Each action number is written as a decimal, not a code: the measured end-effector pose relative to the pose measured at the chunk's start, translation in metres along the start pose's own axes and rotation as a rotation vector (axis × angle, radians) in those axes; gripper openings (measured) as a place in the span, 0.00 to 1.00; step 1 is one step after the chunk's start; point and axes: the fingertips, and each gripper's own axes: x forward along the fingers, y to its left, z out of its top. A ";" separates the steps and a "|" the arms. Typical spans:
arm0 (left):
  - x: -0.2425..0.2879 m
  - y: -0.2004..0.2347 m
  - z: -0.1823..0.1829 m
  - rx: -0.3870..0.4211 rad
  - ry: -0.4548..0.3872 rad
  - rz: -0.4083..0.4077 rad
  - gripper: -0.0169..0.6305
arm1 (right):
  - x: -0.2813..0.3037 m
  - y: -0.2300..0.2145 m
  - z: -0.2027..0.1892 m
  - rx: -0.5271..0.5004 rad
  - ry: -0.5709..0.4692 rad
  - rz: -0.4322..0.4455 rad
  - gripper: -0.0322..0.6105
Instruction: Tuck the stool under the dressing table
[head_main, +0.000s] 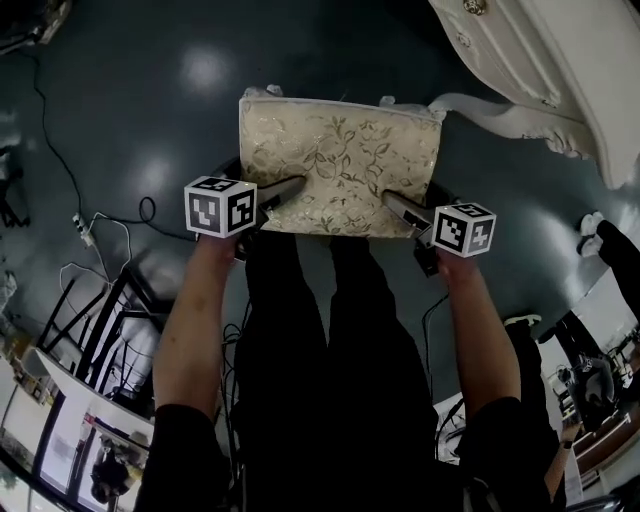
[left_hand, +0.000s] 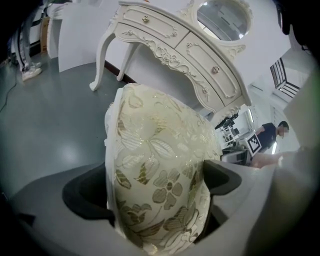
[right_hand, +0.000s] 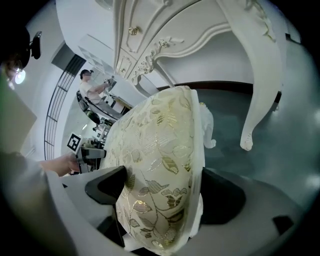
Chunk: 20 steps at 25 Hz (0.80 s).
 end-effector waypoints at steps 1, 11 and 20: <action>0.006 0.004 -0.016 -0.036 0.003 0.003 0.91 | 0.006 -0.006 -0.009 -0.004 0.055 0.001 0.74; 0.019 0.029 -0.046 -0.034 -0.113 0.071 0.91 | 0.046 -0.027 -0.031 -0.067 -0.025 0.084 0.74; 0.023 0.033 -0.052 -0.021 -0.256 0.112 0.91 | 0.057 -0.035 -0.024 -0.155 -0.138 0.146 0.74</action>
